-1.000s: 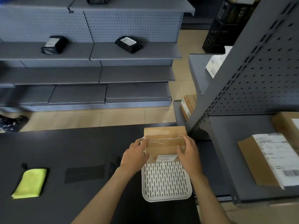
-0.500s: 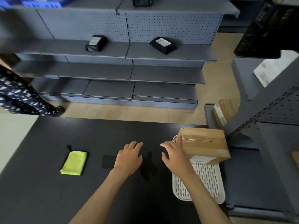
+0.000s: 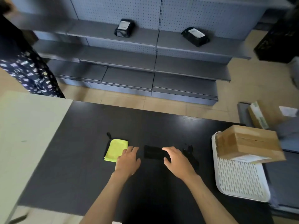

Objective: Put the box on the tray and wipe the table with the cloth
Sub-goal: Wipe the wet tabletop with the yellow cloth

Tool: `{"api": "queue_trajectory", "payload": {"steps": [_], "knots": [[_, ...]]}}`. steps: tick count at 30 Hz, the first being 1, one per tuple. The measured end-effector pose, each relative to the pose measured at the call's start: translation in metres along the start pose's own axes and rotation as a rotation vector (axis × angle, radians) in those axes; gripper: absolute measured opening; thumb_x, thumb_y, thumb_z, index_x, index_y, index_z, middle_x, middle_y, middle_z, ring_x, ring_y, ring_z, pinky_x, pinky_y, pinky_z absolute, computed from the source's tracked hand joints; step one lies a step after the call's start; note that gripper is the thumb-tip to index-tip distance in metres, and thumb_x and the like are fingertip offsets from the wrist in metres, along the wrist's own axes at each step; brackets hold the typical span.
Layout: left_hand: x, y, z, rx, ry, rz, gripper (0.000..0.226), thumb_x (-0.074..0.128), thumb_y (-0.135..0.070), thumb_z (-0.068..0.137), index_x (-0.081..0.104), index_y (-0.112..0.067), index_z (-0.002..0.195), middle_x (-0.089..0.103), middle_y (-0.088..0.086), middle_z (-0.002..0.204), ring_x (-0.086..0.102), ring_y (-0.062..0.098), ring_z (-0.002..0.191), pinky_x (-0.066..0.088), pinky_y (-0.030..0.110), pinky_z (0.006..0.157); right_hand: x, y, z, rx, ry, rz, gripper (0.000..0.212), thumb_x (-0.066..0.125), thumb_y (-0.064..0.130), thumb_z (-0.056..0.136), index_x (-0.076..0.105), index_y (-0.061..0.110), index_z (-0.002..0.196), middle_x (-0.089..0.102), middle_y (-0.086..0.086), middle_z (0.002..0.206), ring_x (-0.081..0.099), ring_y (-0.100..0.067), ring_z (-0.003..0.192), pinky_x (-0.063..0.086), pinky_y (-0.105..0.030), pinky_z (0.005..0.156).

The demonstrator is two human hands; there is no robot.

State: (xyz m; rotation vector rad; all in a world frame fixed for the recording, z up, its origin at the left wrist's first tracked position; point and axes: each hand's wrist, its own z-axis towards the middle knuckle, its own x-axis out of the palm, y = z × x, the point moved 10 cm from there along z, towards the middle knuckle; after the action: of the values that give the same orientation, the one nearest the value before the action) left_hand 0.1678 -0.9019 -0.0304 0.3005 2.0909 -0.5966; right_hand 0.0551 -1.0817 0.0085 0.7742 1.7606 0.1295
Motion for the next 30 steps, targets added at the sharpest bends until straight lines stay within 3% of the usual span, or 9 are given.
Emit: {"api": "queue_trajectory", "payload": {"steps": [6,10,16,19,21,24,26,30], "knots": [[0.019,0.085,0.004,-0.159,0.041,-0.235,0.059,0.056,-0.033,0.096,0.039,-0.023,0.152,0.040,0.000,0.154,0.041,0.027,0.136,0.048,0.049,0.101,0.051,0.071,0.022,-0.032,0.133,-0.017,0.046,0.052,0.032,0.104,0.046,0.027,0.149,0.051,0.006,0.148,0.049,-0.016,0.135,0.046,-0.034,0.104],[0.027,0.116,0.021,-0.289,-0.020,-0.416,0.062,0.062,-0.027,0.093,0.040,-0.019,0.150,0.040,0.003,0.155,0.042,0.028,0.138,0.048,0.047,0.101,0.075,0.090,0.032,-0.002,0.193,0.010,0.045,0.052,0.033,0.104,0.046,0.028,0.149,0.051,0.007,0.147,0.051,-0.016,0.134,0.048,-0.035,0.104],[0.067,0.126,0.037,-0.285,-0.034,-0.244,0.078,0.062,-0.033,0.094,0.020,-0.012,0.157,0.015,0.009,0.169,0.010,0.032,0.156,0.020,0.049,0.125,0.091,0.086,0.027,0.048,0.222,0.042,0.051,0.052,0.034,0.103,0.039,0.032,0.153,0.054,0.005,0.143,0.053,-0.017,0.132,0.049,-0.037,0.104],[0.078,0.129,0.036,-0.280,-0.082,-0.146,0.081,0.062,-0.037,0.095,0.018,-0.015,0.159,0.012,0.008,0.170,0.009,0.030,0.157,0.022,0.047,0.124,0.088,0.076,0.021,0.085,0.212,0.066,0.056,0.052,0.034,0.103,0.033,0.035,0.156,0.054,0.004,0.147,0.055,-0.016,0.131,0.050,-0.037,0.104],[0.076,0.130,0.034,-0.263,-0.167,-0.086,0.071,0.066,-0.034,0.093,0.035,-0.014,0.153,0.028,0.010,0.165,0.024,0.032,0.153,0.033,0.045,0.119,0.088,0.065,0.015,0.111,0.212,0.086,0.056,0.052,0.034,0.103,0.033,0.037,0.155,0.054,0.005,0.146,0.057,-0.015,0.128,0.051,-0.038,0.103],[0.067,0.134,0.038,-0.180,-0.308,-0.008,0.040,0.073,-0.018,0.086,0.059,-0.008,0.122,0.053,0.013,0.140,0.049,0.036,0.129,0.040,0.050,0.112,0.088,0.047,0.006,0.142,0.208,0.094,0.055,0.051,0.035,0.103,0.033,0.039,0.154,0.055,0.007,0.145,0.059,-0.013,0.125,0.051,-0.038,0.103],[0.060,0.132,0.044,-0.130,-0.369,0.028,0.026,0.072,-0.010,0.084,0.061,-0.007,0.108,0.057,0.014,0.129,0.050,0.036,0.126,0.035,0.052,0.115,0.087,0.036,0.001,0.160,0.192,0.104,0.054,0.051,0.036,0.103,0.034,0.039,0.153,0.055,0.008,0.145,0.058,-0.012,0.125,0.051,-0.037,0.103],[0.057,0.103,0.053,-0.049,-0.450,-0.129,0.015,0.065,-0.007,0.092,0.062,-0.008,0.107,0.059,0.013,0.135,0.049,0.035,0.133,0.033,0.053,0.119,0.087,0.017,-0.007,0.197,0.163,0.122,0.053,0.051,0.035,0.103,0.036,0.037,0.153,0.055,0.007,0.146,0.056,-0.012,0.129,0.050,-0.035,0.103]]}}
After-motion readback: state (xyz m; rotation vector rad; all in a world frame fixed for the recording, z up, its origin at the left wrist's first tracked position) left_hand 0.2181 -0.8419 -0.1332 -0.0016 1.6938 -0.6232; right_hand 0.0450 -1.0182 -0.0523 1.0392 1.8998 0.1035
